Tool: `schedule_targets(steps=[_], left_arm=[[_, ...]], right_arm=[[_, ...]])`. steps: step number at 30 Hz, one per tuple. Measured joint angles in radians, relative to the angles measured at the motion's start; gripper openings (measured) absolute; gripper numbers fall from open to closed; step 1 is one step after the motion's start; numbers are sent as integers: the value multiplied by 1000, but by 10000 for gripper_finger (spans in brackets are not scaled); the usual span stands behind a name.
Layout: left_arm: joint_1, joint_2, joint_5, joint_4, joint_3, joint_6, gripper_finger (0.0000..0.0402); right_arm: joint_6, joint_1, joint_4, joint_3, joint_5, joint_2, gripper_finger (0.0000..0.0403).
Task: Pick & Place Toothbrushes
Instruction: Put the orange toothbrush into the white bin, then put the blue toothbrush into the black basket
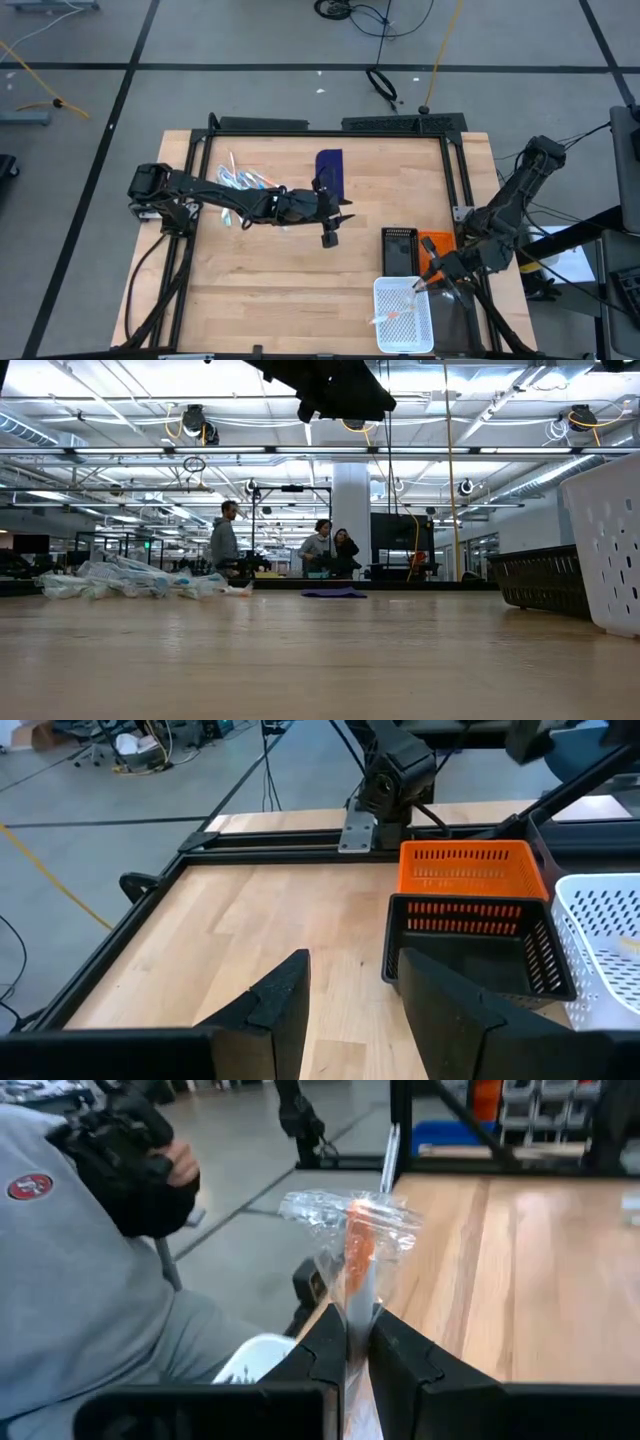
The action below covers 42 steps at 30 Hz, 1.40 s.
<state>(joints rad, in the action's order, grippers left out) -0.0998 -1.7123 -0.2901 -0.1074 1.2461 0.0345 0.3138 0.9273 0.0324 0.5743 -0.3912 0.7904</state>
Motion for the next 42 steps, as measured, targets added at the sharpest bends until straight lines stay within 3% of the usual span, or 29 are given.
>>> schedule_targets(steps=[19,23,42], left_arm=[[0,-1,0,0,0,-18,157],[0,-1,0,0,0,-14,157],[13,-1,-1,1,0,-13,157]], right_arm=[[149,7,-130,0,7,104,19],[145,6,-120,0,56,114,50],[91,-24,-81,0,54,156,185]])
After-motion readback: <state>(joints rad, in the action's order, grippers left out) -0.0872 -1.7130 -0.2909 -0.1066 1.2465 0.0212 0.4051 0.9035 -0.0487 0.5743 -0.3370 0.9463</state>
